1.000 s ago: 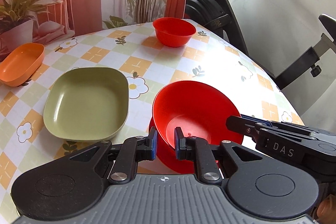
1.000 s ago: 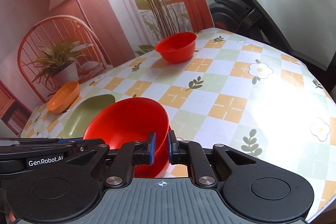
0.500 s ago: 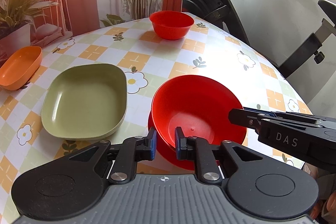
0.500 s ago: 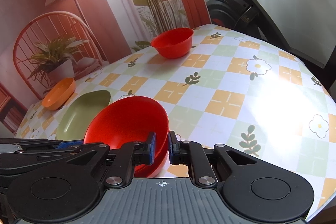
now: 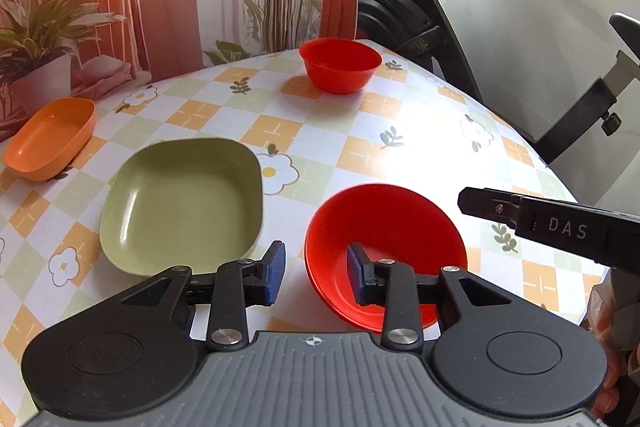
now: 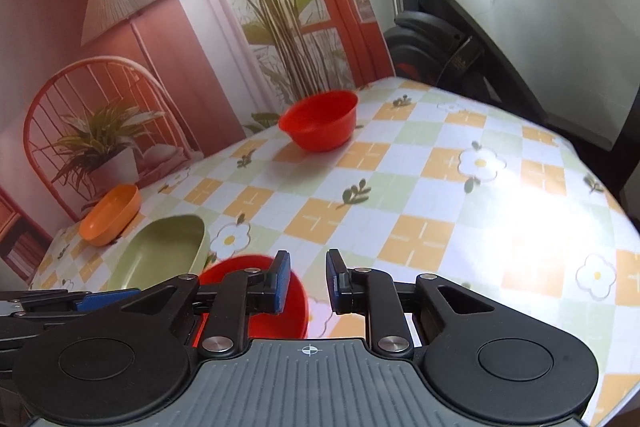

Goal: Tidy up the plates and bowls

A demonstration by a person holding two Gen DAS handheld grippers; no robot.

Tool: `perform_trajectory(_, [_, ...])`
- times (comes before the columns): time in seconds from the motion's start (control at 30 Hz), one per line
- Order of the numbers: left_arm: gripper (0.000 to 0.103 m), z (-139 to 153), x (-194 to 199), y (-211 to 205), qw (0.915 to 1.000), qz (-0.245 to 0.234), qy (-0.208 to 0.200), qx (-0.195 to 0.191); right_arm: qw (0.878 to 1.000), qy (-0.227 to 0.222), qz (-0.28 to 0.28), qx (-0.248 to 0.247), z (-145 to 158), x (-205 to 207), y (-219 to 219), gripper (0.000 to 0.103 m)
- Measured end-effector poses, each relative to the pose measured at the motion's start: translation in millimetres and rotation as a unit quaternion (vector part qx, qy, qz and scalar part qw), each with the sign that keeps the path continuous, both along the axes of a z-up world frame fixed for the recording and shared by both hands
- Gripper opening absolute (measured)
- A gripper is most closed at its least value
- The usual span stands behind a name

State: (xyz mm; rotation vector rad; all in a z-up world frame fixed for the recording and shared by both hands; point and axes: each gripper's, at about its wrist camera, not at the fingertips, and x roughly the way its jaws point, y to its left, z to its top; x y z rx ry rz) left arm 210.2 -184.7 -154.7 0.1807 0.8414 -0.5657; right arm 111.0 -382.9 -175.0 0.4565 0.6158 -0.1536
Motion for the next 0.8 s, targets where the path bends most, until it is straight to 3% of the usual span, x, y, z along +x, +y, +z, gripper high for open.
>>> perform_trajectory(0.33, [0.036, 44, 38, 12, 0.9957, 0.033, -0.042, -0.076, 0.994, -0.069, -0.038, -0.079, 43, 15, -65, 0.023])
perform_trajectory(0.57, [0.036, 54, 62, -8, 0.9939, 0.033, -0.070, -0.078, 0.991, -0.074, -0.035, -0.108, 43, 39, -90, 0.023])
perform_trajectory(0.8, [0.035, 52, 98, -52, 0.9947, -0.001, -0.071, -0.073, 0.992, -0.083, -0.011, -0.098, 21, 86, -107, 0.024])
